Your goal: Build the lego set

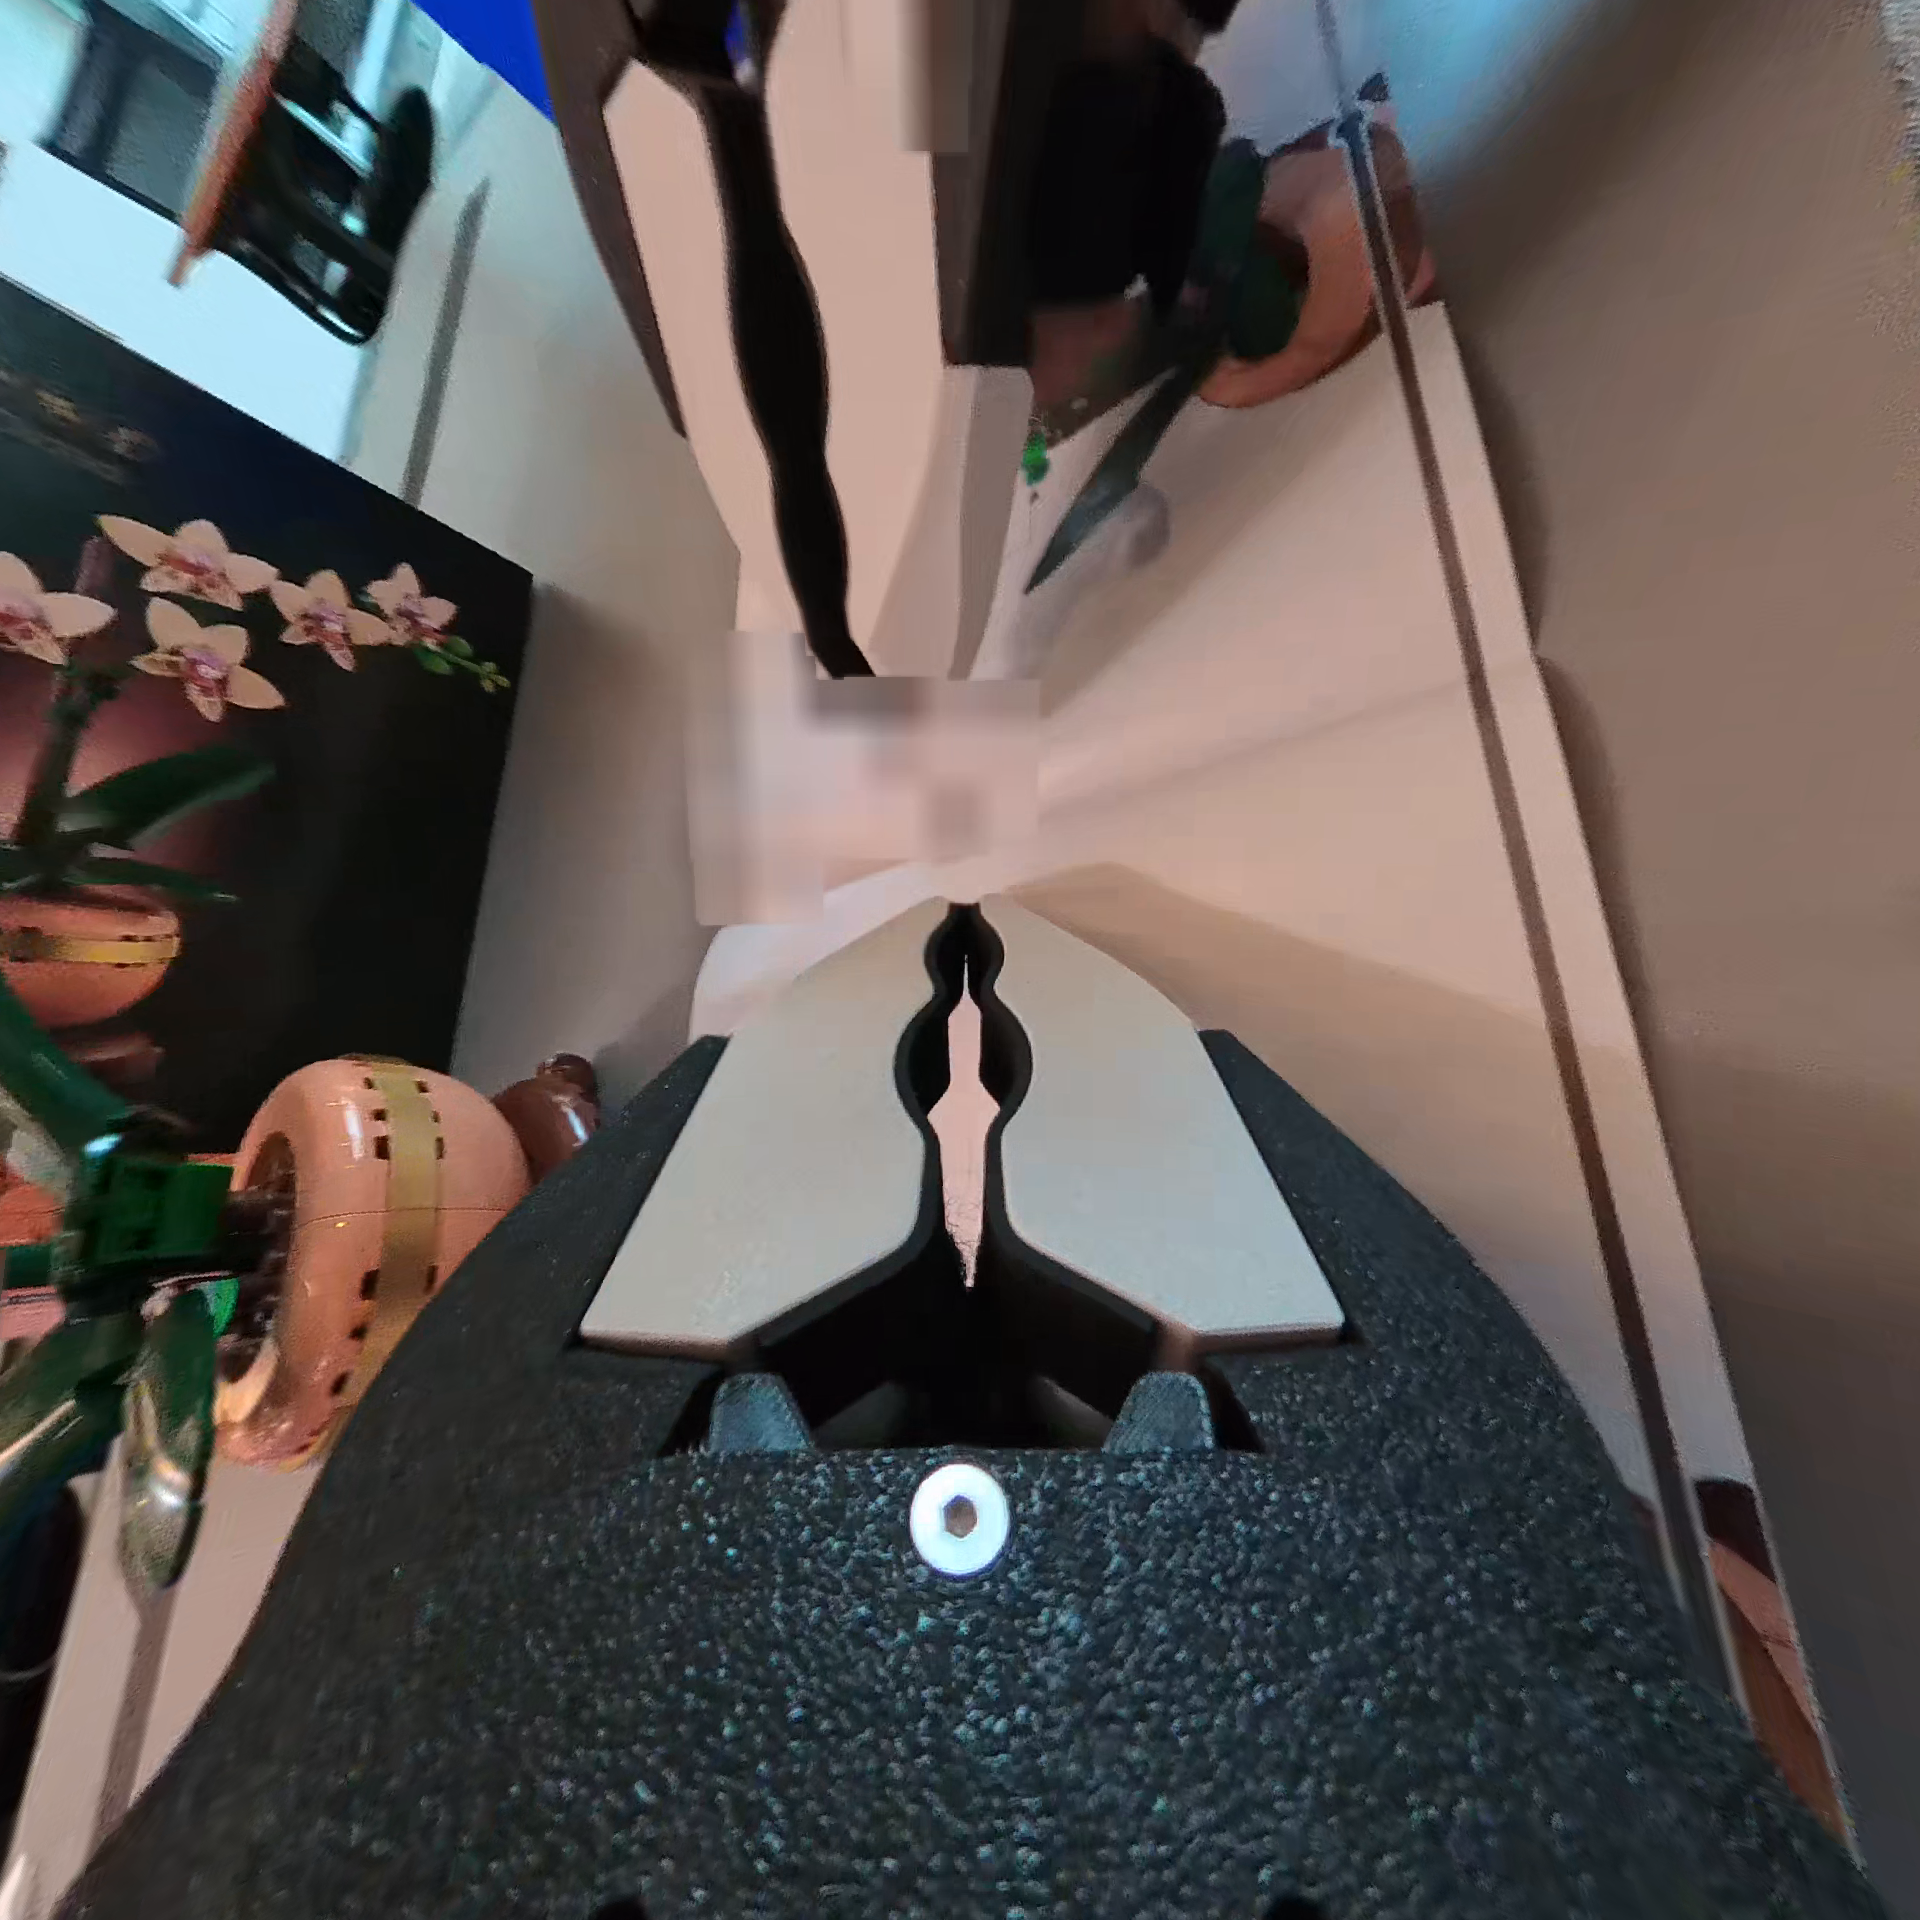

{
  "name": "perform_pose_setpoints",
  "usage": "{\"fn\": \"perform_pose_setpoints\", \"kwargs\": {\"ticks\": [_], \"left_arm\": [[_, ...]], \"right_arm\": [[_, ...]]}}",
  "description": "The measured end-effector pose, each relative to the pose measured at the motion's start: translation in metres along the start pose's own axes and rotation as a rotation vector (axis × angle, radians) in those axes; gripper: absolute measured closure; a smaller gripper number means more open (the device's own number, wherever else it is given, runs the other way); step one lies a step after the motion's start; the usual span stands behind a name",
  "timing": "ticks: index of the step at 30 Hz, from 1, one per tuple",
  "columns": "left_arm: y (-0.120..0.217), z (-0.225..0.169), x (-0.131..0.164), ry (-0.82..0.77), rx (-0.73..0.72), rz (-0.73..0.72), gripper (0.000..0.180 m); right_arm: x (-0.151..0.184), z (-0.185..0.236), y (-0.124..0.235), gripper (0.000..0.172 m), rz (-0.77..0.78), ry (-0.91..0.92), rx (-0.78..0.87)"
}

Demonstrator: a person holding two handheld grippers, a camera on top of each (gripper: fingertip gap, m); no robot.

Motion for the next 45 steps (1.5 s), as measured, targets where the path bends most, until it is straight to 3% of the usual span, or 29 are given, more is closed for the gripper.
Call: {"fn": "perform_pose_setpoints", "kwargs": {"ticks": [3, 6, 15, 19, 24, 26, 27, 31, 34, 38, 41, 45], "left_arm": [[0.006, 0.009, -0.002, 0.03, -0.11, -0.045, 0.18], [0.019, 0.024, 0.002, 0.168, -0.168, -0.162, 0.18], [0.04, 0.045, 0.013, 0.385, -0.211, -0.438, 0.18], [0.042, 0.05, 0.019, 0.44, -0.229, -0.462, 0.18], [0.041, 0.053, 0.025, 0.416, -0.26, -0.385, 0.18], [0.055, 0.062, 0.034, 0.35, -0.334, -0.315, 0.18], [0.066, 0.069, 0.042, 0.341, -0.369, -0.28, 0.17], [0.104, 0.098, 0.091, 0.553, -0.391, -0.089, 0.153], [0.112, 0.131, 0.13, 0.726, -0.467, 0.036, 0.143], [0.088, 0.195, 0.174, 0.87, -0.394, 0.037, 0.14], [0.059, 0.239, 0.207, 0.876, -0.321, 0.093, 0.145], [0.019, 0.264, 0.231, 0.89, -0.143, 0.209, 0.141]], "right_arm": [[0.002, -0.001, -0.001, 0.172, -0.002, 0.005, 0.002], [-0.001, -0.002, 0.001, 0.172, -0.032, 0.009, 0.016], [-0.007, -0.008, 0.008, 0.172, -0.184, -0.042, 0.014], [-0.006, -0.014, 0.012, 0.172, -0.252, -0.122, 0.003], [-0.001, -0.017, 0.008, 0.171, -0.252, -0.154, 0.008], [-0.001, -0.017, 0.008, 0.17, -0.248, -0.148, 0.016], [-0.002, -0.017, 0.01, 0.17, -0.25, -0.144, 0.017], [-0.006, -0.017, 0.012, 0.17, -0.262, -0.143, 0.011], [-0.005, -0.018, 0.01, 0.17, -0.254, -0.158, -0.01], [-0.002, -0.02, 0.008, 0.17, -0.228, -0.174, -0.033], [-0.002, -0.023, 0.01, 0.17, -0.237, -0.178, -0.024], [0.0, -0.027, 0.01, 0.17, -0.231, -0.199, -0.03]]}}
Point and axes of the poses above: each gripper's, where its closed fingertips meet, y back along the fingers, x out of its underside, z = x × y across the jaws, the point moved 8 cm from there along y, back along the fingers, and after that the axes turned 5 degrees about x, right-handed, at the moved point
